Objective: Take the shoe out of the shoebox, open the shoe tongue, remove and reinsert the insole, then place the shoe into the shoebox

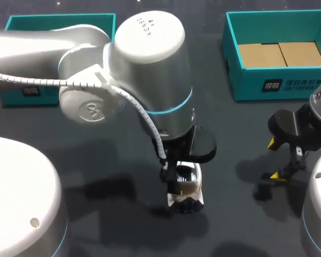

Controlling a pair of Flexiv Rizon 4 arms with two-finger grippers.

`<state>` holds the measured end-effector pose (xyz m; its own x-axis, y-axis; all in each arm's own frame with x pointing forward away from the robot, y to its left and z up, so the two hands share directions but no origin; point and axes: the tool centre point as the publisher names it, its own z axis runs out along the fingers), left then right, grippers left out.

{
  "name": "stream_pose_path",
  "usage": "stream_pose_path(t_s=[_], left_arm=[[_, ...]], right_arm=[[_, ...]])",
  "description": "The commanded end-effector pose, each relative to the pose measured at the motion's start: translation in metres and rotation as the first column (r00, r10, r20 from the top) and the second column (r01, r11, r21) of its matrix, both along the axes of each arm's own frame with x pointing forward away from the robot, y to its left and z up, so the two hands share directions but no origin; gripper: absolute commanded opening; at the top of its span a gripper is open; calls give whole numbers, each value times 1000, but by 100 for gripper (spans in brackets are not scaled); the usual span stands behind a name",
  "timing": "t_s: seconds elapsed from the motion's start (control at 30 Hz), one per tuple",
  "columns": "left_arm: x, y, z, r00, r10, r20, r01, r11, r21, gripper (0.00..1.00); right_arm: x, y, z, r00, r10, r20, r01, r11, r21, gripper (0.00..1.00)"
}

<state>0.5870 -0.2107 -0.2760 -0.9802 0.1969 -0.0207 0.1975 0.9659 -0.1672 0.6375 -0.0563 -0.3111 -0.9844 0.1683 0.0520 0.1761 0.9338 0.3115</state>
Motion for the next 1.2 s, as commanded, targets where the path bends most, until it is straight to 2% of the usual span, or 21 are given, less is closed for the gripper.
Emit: stream_pose_path(t_s=[0.03,0.27,0.67,0.97,1.2], left_arm=[[-8,-2,-15,999,47,-1,-47,999,-15,100],[-8,-12,-33,982,190,-18,-190,982,-13,100],[1,-24,-56,970,237,-47,-236,971,26,100],[-8,-28,-73,957,288,-4,-288,957,31,100],[-7,-30,-90,941,336,27,-337,941,37,97]], right_arm=[[-2,0,0,1000,-1,3,1,1000,-2,100],[-2,0,0,1000,-1,3,1,1000,-2,100],[-2,0,0,1000,-1,3,1,1000,-2,100],[-2,0,0,1000,-1,3,1,1000,-2,100],[-2,0,0,1000,-1,3,1,1000,-2,100]])
